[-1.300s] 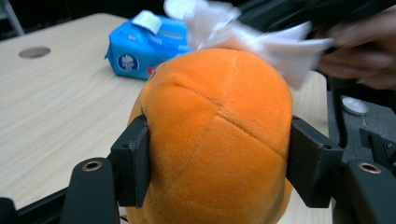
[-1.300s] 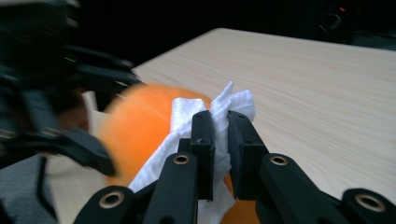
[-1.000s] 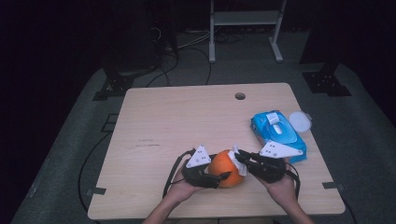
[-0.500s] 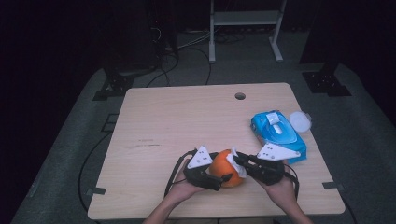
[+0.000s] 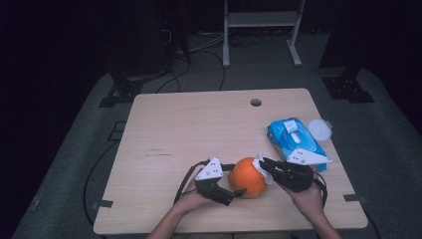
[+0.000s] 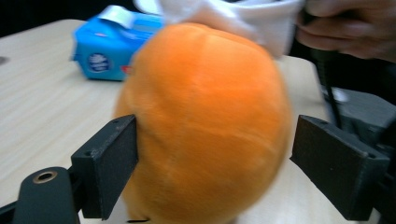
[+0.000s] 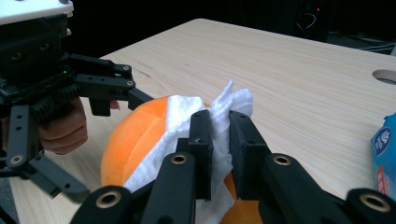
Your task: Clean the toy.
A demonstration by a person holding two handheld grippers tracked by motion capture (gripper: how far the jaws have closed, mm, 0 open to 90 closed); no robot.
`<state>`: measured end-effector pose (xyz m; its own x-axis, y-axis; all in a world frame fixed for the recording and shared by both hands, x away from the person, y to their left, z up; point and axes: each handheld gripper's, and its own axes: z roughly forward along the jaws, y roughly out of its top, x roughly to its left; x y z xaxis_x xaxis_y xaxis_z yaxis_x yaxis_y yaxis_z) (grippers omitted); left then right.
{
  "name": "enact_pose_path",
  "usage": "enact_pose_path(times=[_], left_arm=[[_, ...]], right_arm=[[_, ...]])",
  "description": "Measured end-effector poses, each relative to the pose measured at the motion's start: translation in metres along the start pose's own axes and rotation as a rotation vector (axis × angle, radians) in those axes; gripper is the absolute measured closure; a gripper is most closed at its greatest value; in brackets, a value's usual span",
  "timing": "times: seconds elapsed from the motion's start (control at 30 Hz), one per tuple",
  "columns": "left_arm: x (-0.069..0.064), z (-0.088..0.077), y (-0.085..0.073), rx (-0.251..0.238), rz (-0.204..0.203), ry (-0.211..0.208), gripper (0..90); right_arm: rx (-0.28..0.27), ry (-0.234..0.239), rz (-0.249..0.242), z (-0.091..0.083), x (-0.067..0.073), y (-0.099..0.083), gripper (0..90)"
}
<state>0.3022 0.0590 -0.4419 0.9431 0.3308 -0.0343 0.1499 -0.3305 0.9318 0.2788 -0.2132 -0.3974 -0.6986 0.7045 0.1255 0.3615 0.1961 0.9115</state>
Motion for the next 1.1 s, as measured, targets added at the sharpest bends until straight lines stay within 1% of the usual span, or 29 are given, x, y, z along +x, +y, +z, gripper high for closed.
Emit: enact_pose_path(times=[0.03, 0.07, 0.13, 0.17, 0.23, 0.27, 0.3, 0.33, 0.37, 0.4, 0.43, 0.47, 0.5, 0.53, 0.57, 0.6, 0.63, 0.67, 0.7, 0.73, 0.77, 0.83, 0.9, 0.93, 1.0, 1.03, 1.07, 1.1], left_arm=[[0.000, 0.000, 0.000, 0.000, 0.000, 0.000, 11.6], [0.002, 0.005, -0.001, 0.020, -0.022, 0.018, 7.9], [0.003, 0.010, -0.003, 0.034, -0.057, 0.003, 5.3], [0.002, 0.011, -0.004, 0.027, -0.059, 0.002, 6.5], [0.000, 0.007, -0.002, 0.025, -0.047, 0.017, 18.7], [-0.002, 0.004, 0.001, 0.033, -0.042, 0.019, 24.7], [-0.004, 0.002, 0.005, 0.047, -0.030, 0.018, 28.6], [-0.006, 0.000, 0.010, 0.064, -0.014, 0.021, 30.3], [-0.009, -0.003, 0.015, 0.065, -0.003, 0.027, 31.0], [-0.009, -0.007, 0.019, 0.062, -0.004, 0.028, 31.1], [-0.009, -0.011, 0.023, 0.063, -0.018, 0.022, 31.1], [-0.008, -0.014, 0.027, 0.065, -0.030, 0.014, 31.0], [-0.008, -0.014, 0.027, 0.065, -0.030, 0.014, 30.9], [-0.007, -0.017, 0.027, 0.081, -0.034, 0.033, 30.5], [-0.007, -0.014, 0.025, 0.111, -0.030, 0.057, 29.7], [-0.006, -0.011, 0.021, 0.129, -0.036, 0.064, 28.5], [-0.005, -0.008, 0.017, 0.116, -0.062, 0.062, 27.7], [-0.004, -0.008, 0.016, 0.112, -0.076, 0.062, 27.0], [-0.003, -0.008, 0.015, 0.104, -0.092, 0.063, 26.7], [-0.002, -0.008, 0.014, 0.103, -0.099, 0.067, 26.6], [-0.002, -0.008, 0.014, 0.099, -0.111, 0.074, 26.5], [-0.001, -0.006, 0.013, 0.092, -0.130, 0.087, 26.1], [-0.001, -0.005, 0.011, 0.081, -0.149, 0.106, 25.4], [0.001, -0.006, 0.011, 0.080, -0.161, 0.117, 25.3], [0.002, -0.006, 0.009, 0.059, -0.197, 0.142, 25.3], [0.002, -0.006, 0.008, 0.050, -0.204, 0.151, 25.4], [0.002, -0.005, 0.008, 0.047, -0.209, 0.150, 25.6], [0.002, -0.005, 0.008, 0.046, -0.209, 0.152, 25.7]], right_arm=[[0.000, 0.000, 0.000, 0.000, 0.000, 0.000, 79.0], [0.002, 0.016, -0.003, 0.002, 0.002, 0.000, 79.1], [0.006, 0.020, -0.011, 0.003, 0.004, 0.000, 79.1], [0.006, 0.020, -0.013, 0.004, 0.005, 0.000, 79.1], [0.004, 0.015, -0.019, 0.004, 0.005, 0.001, 79.1], [0.004, 0.014, -0.016, 0.003, 0.006, 0.002, 79.1], [-0.001, 0.012, -0.015, 0.002, 0.006, 0.002, 79.1], [-0.005, 0.012, -0.018, 0.001, 0.007, 0.003, 79.1], [-0.011, 0.005, -0.026, 0.000, 0.009, 0.004, 79.2], [-0.013, -0.008, -0.038, -0.001, 0.011, 0.005, 79.2], [-0.020, -0.013, -0.045, -0.002, 0.012, 0.006, 79.2], [-0.027, -0.008, -0.033, -0.003, 0.012, 0.007, 79.2], [-0.027, -0.008, -0.033, -0.003, 0.012, 0.007, 79.2], [-0.027, 0.002, -0.011, -0.001, 0.010, 0.006, 79.1], [-0.018, -0.002, -0.009, 0.001, 0.009, 0.005, 79.0], [0.001, -0.007, -0.007, 0.005, 0.008, 0.002, 79.1], [0.009, -0.003, 0.005, 0.009, 0.008, -0.001, 79.3], [0.012, -0.005, 0.009, 0.010, 0.009, -0.002, 79.5], [0.012, -0.014, -0.003, 0.010, 0.011, -0.002, 79.7], [0.007, -0.028, -0.025, 0.008, 0.015, 0.000, 79.8], [0.000, -0.028, -0.034, 0.007, 0.019, 0.002, 79.8], [-0.011, -0.004, -0.058, 0.006, 0.029, 0.005, 79.8], [-0.009, 0.002, -0.101, 0.009, 0.037, 0.006, 79.5], [-0.011, 0.011, -0.104, 0.009, 0.040, 0.006, 79.5], [-0.010, 0.037, -0.109, 0.010, 0.042, 0.006, 79.2], [-0.005, 0.025, -0.126, 0.011, 0.044, 0.005, 79.1], [-0.002, 0.001, -0.151, 0.011, 0.045, 0.005, 79.0], [0.001, -0.011, -0.153, 0.011, 0.043, 0.005, 78.8]])
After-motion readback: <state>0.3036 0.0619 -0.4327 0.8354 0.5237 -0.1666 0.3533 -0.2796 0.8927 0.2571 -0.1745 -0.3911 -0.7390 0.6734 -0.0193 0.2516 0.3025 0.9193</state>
